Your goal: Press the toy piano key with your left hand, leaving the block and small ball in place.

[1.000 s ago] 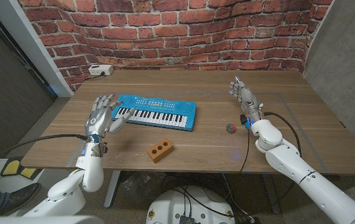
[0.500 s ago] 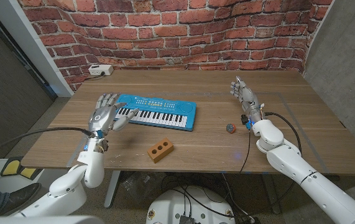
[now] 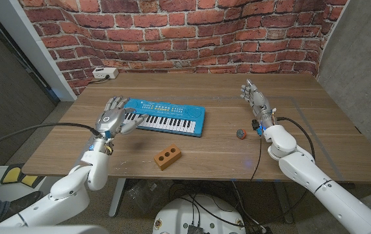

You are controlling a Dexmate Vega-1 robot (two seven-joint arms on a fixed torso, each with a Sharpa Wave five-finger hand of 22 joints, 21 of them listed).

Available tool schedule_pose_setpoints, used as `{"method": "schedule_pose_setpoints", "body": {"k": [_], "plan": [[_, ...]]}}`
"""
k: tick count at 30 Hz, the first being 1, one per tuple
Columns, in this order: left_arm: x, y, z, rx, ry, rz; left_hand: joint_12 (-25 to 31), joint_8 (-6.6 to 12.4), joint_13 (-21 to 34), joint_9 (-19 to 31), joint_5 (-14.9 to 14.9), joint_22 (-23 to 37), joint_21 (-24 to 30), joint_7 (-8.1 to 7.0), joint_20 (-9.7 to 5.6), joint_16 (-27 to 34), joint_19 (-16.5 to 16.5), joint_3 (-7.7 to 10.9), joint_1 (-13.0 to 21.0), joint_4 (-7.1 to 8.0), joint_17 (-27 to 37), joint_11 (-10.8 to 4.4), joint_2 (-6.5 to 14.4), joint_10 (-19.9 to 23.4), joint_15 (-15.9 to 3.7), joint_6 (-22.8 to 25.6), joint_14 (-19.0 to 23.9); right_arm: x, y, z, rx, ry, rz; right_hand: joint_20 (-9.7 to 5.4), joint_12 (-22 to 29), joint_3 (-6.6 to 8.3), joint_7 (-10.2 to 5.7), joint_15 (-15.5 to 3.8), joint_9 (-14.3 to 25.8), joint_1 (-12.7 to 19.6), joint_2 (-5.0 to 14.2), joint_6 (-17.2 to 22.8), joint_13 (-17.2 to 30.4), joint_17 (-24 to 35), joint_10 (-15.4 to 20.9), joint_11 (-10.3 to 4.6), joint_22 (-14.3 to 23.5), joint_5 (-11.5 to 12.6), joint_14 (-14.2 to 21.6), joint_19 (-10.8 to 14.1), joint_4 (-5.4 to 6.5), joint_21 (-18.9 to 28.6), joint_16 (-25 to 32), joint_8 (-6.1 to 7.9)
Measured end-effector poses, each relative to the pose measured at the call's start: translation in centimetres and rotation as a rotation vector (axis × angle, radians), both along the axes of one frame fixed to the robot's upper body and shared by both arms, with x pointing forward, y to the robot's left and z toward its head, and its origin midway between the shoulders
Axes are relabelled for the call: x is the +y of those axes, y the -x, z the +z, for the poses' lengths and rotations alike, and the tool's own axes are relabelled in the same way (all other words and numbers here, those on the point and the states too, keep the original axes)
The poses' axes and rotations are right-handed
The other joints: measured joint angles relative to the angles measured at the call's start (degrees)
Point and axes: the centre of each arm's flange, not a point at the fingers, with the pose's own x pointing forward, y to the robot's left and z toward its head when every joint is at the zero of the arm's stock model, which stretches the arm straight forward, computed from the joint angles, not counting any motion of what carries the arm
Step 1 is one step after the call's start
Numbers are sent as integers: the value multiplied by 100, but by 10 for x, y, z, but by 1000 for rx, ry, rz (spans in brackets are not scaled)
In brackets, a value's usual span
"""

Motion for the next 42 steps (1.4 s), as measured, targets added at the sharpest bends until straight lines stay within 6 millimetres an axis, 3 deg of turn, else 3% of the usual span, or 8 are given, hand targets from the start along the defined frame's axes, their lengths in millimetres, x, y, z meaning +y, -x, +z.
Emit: {"method": "schedule_pose_setpoints", "body": {"k": [5, 15, 28, 33, 42], "plan": [[-2, -2, 3, 35, -21, 6, 0, -56, -2, 0, 0, 0, 0, 0, 51, 0, -51, -32, -15, 32, 0, 28, -13, -87, -27, 0, -97, 0, 0, 0, 0, -1, 0, 0, 0, 0, 0, 0, 0, 0, 0, 0, 0, 0, 0, 0, 0, 0, 0, 0, 0, -35, 0, 0], [-9, -7, 7, 102, -66, 26, -49, -123, -14, 0, 0, 20, 0, 0, -92, -38, -112, -111, -113, 48, -14, 26, -6, -301, -38, 0, -364, 0, -2, -2, -3, -9, 3, 0, 0, 0, 0, -1, 0, 0, 0, 0, 0, 0, 0, 0, 0, 0, 0, 0, 0, -35, 0, 0], [-15, -13, 4, 165, -101, 39, -49, -143, -14, 0, 0, 32, 0, 0, 12, -38, -216, -134, -113, 71, -13, -19, -5, -368, -42, 0, -368, -2, -4, -1, -8, -14, 10, 0, 0, 0, 0, -2, 0, 0, 0, 0, 0, 0, -1, 0, 0, 0, 1, 0, 0, -67, 0, -24], [-16, -15, 4, 196, -116, 44, -49, -143, -14, 0, 0, 31, 0, 104, 21, -15, -225, -133, -121, 71, -13, -19, -14, -368, -41, 104, -368, -2, -4, 1, -9, -16, 11, 0, 0, 0, 0, -2, 0, -15, 15, 0, 0, 0, -1, 0, 0, 0, 1, 0, 0, -67, 0, -24], [-17, -19, 6, 240, -141, 52, -49, -143, -13, 0, 0, 31, 0, 117, 103, -15, -307, -182, -128, 71, -13, -19, -21, -368, -41, 180, -367, -1, -5, 2, -8, -16, 12, 0, 0, 0, 0, -3, 0, -21, 21, 0, 0, 0, -1, 0, 0, 0, 2, 0, 0, -67, 0, -24]]}}
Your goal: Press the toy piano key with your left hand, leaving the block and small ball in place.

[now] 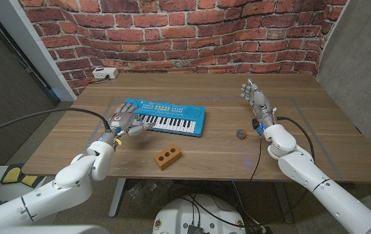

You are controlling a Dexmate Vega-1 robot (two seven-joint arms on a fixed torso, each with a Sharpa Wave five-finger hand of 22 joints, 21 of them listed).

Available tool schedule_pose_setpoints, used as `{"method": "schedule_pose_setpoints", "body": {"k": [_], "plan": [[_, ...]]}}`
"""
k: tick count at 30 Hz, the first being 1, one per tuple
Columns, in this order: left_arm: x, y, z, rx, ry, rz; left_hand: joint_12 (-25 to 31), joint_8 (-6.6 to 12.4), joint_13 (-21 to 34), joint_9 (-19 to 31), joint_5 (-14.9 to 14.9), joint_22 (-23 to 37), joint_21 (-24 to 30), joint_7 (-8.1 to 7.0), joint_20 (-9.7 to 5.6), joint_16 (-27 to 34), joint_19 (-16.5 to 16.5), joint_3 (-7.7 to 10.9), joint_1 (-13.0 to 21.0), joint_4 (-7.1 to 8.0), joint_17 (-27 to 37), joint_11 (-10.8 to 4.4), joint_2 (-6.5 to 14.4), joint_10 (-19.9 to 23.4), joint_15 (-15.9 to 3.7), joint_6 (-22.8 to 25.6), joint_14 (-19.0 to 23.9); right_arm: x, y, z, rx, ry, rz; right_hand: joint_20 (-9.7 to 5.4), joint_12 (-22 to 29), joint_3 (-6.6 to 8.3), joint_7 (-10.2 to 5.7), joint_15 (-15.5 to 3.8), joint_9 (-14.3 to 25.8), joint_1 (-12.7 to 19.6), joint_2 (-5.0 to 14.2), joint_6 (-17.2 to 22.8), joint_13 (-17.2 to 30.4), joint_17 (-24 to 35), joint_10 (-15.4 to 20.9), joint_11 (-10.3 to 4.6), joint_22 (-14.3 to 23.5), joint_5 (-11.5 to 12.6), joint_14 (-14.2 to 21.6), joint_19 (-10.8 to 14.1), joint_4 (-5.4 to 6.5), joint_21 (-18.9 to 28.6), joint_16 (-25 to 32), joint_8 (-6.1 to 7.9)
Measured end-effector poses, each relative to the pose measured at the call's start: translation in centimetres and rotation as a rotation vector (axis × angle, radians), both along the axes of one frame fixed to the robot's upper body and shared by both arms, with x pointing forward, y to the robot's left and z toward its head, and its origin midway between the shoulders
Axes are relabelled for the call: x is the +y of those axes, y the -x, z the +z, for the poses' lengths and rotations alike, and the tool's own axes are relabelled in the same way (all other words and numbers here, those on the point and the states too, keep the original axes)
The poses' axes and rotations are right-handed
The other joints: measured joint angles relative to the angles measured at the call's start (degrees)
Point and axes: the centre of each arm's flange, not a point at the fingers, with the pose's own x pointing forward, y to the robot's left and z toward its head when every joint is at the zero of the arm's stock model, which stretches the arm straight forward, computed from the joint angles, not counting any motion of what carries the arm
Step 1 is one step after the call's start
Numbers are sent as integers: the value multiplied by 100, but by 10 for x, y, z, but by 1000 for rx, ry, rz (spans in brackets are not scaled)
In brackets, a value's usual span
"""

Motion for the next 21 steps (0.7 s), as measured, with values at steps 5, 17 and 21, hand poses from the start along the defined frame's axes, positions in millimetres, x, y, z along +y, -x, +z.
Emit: {"method": "schedule_pose_setpoints", "body": {"k": [5, 17, 21], "plan": [[1, -2, 0, 22, -9, 7, 0, 0, 0, 0, 0, 0, 0, 15, 31, 0, -31, -17, 0, 17, 0, 0, 0, 0, 0, 15, 0, 2, 0, -1, 1, 0, -1, 21, 0, 0, 0, -1, 0, 0, 0, 0, 0, 0, 0, 0, 0, 0, 1, 21, 0, -34, 0, 0], [1, -7, 1, 41, -20, 0, 39, 0, 0, 0, 0, 0, 28, -15, 84, 22, -39, -31, 0, 32, 1, -33, 0, 34, 0, 46, 44, 4, 2, 2, -2, 2, -7, 21, 0, 0, 0, -7, 0, 0, 0, 0, 0, 0, 0, 0, 0, 0, 7, 21, 0, -34, 0, 0], [2, -8, 1, 46, -22, -5, 39, 0, 0, 0, 0, -1, 28, -37, 84, 22, -39, -55, 0, 8, 1, -33, 0, 34, 0, 68, 44, 4, 3, 2, -2, 3, -9, 20, 0, 0, 0, -7, 0, 0, 0, 0, 0, 0, 0, 0, 0, 0, 7, 21, 0, -34, 0, 0]]}}
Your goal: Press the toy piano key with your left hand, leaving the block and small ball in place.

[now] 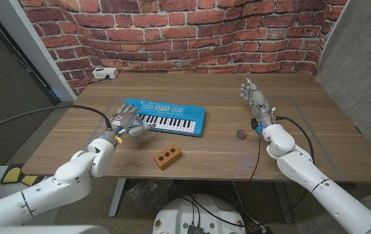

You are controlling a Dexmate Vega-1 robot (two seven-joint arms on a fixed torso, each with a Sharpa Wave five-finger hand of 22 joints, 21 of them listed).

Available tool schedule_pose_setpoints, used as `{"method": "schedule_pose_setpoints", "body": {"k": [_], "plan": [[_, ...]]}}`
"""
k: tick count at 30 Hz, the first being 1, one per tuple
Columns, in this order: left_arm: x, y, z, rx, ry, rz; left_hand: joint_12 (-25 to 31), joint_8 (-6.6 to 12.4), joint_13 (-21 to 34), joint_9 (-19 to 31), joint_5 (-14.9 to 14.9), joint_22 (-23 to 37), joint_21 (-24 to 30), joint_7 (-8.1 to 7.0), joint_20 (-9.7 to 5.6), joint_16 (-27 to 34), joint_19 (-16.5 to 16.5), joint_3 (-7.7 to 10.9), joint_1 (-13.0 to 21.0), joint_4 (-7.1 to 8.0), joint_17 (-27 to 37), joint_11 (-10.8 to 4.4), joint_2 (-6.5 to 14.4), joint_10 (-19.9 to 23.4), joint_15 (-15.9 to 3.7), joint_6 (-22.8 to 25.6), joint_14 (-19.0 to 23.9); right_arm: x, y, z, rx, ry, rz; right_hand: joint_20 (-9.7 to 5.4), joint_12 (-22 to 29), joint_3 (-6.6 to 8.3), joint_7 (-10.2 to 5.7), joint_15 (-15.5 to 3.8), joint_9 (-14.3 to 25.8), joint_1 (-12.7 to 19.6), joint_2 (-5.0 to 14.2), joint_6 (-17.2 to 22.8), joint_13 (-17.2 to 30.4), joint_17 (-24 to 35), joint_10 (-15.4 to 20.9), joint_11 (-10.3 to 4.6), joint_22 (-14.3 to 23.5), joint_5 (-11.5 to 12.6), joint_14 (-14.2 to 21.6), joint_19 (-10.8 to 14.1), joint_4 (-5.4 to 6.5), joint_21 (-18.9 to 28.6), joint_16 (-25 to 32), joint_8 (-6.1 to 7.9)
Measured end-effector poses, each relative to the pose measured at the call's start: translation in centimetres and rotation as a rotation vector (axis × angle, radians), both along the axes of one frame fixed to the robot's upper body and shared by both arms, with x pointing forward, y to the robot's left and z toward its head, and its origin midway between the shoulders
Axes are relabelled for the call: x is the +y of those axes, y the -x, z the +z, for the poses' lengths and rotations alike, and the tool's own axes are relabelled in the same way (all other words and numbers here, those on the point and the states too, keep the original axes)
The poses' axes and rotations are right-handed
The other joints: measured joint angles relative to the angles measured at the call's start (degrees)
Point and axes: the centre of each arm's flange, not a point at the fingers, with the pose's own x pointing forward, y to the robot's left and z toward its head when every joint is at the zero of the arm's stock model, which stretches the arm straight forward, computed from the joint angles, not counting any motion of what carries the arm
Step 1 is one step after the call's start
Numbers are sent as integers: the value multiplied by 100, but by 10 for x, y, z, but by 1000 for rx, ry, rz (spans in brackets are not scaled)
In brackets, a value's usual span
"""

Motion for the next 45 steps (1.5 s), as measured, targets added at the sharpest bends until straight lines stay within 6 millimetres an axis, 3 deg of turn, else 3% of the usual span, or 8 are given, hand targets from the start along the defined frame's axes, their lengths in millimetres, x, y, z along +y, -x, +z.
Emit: {"method": "schedule_pose_setpoints", "body": {"k": [6, 16, 29, 45], "plan": [[-1, -1, 0, 7, 3, -13, 0, 0, 0, 0, 23, 0, 0, -1, 31, 0, 32, 0, -1, 0, 0, 0, 1, 0, 0, -2, 0, 1, 0, 0, -1, 2, -2, 0, 0, 0, 0, 0, 0, 0, 0, 0, 0, 0, 0, 0, 0, 0, 0, 0, 0, -50, 0, 0], [0, -2, -1, 14, 9, -21, 0, -42, 0, 0, 23, 0, 0, -194, 62, 0, 0, 1, -60, 0, 0, 0, 61, 0, 32, -74, 31, 3, 0, 0, 2, 4, -1, 0, 0, 0, 0, -1, 0, 0, 0, 0, 0, 0, 0, 0, 0, 0, 0, 0, 0, -50, 0, 0], [-2, -4, -3, 20, 15, -28, 0, -66, 1, 0, 23, 0, 44, -317, 92, 0, 32, -23, -13, 24, 0, -31, 15, -32, 2, -136, 61, 3, -1, 0, 3, 5, -2, 0, 0, -25, 0, -1, 0, 0, 0, 0, 0, 0, 0, 0, 0, 0, 1, 0, -25, -72, 0, 0], [-6, -4, -6, 38, 16, -35, 0, -66, 1, -1, 45, -1, 44, -329, 123, 0, -1, -39, 26, 7, 1, -30, 54, -32, 2, -123, 61, 1, -1, 0, 4, 4, 0, 0, 0, -24, 0, -1, 0, 0, 0, 0, 0, 0, 0, 0, 0, 0, 1, 0, -24, -103, 0, 0]]}}
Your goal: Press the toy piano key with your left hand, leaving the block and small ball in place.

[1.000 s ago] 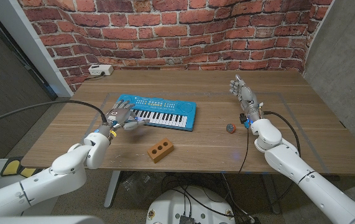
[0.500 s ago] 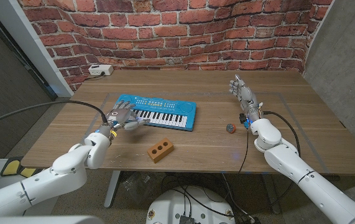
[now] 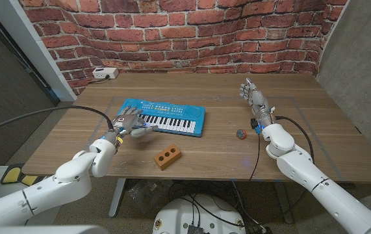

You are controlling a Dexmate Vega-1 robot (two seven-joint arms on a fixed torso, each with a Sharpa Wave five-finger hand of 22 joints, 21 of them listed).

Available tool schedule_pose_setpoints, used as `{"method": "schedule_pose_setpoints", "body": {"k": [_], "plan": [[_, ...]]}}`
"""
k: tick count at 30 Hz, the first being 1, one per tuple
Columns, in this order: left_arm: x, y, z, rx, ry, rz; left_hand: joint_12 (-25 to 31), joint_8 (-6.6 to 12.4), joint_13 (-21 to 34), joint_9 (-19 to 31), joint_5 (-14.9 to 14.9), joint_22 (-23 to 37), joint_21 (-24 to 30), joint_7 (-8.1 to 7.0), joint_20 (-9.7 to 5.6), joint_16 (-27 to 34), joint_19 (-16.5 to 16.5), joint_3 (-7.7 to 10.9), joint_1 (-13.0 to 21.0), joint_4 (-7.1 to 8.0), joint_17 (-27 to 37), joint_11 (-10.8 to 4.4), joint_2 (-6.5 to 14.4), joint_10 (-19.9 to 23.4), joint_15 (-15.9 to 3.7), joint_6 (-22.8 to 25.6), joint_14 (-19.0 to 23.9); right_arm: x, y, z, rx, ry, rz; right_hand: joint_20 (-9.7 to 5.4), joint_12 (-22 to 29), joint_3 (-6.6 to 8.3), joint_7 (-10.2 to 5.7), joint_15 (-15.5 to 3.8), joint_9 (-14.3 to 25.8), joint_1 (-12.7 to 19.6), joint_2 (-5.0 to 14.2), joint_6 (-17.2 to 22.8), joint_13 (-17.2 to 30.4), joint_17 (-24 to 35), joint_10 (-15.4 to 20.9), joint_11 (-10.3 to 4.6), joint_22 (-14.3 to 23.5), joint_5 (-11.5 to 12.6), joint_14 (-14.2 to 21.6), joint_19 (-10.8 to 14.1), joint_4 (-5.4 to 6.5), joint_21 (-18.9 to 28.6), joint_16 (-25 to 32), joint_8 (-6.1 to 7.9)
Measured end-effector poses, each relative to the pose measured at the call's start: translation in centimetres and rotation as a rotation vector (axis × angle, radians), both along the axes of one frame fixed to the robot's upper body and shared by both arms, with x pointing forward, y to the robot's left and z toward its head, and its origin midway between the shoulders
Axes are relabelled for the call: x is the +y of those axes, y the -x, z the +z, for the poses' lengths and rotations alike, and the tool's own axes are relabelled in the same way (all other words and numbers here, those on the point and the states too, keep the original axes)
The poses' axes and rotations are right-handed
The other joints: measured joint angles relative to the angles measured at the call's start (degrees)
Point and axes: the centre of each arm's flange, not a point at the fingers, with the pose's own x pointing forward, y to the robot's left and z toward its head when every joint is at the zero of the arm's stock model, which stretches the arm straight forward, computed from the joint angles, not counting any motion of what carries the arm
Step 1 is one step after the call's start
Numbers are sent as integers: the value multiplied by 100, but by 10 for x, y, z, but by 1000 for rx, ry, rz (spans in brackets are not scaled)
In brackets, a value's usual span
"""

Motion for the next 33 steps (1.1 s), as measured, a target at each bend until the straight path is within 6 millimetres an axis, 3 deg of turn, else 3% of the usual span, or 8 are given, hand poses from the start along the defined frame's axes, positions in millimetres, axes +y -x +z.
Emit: {"method": "schedule_pose_setpoints", "body": {"k": [33], "plan": [[-3, -6, -5, 34, -10, 17, 0, -24, 0, -1, 0, 0, 0, 4, 29, 0, -30, -22, 34, -23, 0, -22, 35, -23, 21, -3, 21, -2, 0, 2, 4, 4, -2, 0, 0, 0, -2, -4, 0, 0, 0, 2, 0, 0, 0, 0, 0, 0, 4, 43, 0, -23, -26, 0]]}}
